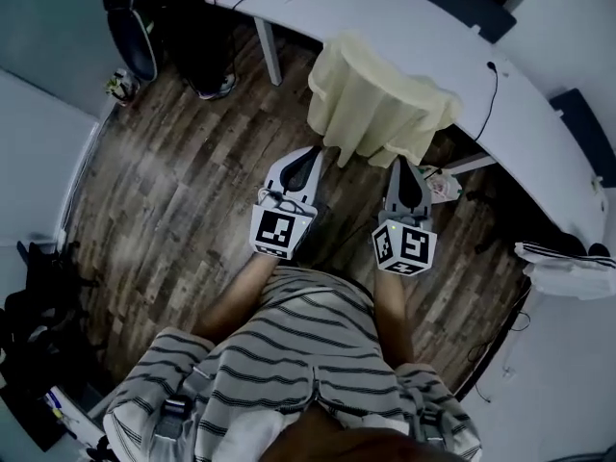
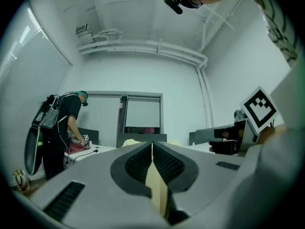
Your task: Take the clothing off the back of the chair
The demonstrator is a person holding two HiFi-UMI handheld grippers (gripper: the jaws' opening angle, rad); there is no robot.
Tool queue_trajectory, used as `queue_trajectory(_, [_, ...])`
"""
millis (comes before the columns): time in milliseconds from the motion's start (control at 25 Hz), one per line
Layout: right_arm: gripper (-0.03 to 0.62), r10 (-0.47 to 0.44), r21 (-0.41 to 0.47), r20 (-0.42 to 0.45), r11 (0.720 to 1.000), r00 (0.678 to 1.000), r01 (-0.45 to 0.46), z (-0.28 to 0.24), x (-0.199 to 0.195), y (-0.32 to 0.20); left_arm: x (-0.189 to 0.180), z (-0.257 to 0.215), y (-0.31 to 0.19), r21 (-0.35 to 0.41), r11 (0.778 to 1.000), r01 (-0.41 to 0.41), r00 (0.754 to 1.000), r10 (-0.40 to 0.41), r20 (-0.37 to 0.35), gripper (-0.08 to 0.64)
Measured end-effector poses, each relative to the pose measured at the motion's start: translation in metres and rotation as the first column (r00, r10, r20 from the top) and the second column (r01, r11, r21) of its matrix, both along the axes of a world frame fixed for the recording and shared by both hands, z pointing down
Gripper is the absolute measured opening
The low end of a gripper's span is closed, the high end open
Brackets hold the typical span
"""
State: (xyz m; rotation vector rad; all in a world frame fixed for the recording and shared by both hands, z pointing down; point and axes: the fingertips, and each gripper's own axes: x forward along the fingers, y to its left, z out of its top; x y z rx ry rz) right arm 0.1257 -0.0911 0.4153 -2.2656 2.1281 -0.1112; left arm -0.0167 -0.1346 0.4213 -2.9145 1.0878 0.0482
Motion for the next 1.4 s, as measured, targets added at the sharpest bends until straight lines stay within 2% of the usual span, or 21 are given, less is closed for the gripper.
queue_trajectory(320, [0.020, 0.148, -0.015, 0.024, 0.989, 0.989, -0.148, 0.002, -0.016, -0.055, -0.003, -0.001, -0.069, 0.002, 0.985, -0.172, 0.984, 0.172, 0.038, 0.025])
queue_trajectory(520, [0.020, 0.265, -0.018, 0.015, 0.964, 0.964, -0.265, 0.000, -0.011, -0.056, 0.006, -0.004, -0.086, 0.001, 0.962, -0.273, 0.961, 0.273, 0.036, 0.025])
queue_trajectory(640, [0.020, 0.305, -0.031, 0.003, 0.952, 0.952, -0.305, 0.000, -0.007, -0.052, 0.012, -0.004, -0.089, -0.009, 0.948, -0.317, 0.948, 0.317, 0.030, 0.025])
queue_trajectory(960, [0.020, 0.333, -0.043, 0.000, 0.942, 0.943, -0.333, 0.008, 0.008, -0.047, 0.025, 0.006, -0.087, -0.026, 0.941, -0.338, 0.940, 0.339, 0.039, 0.025])
queue_trajectory(1400, [0.020, 0.329, -0.091, -0.004, 0.940, 0.944, -0.328, 0.026, 0.041, -0.048, 0.040, 0.017, -0.118, -0.069, 0.957, -0.281, 0.958, 0.284, 0.044, 0.026])
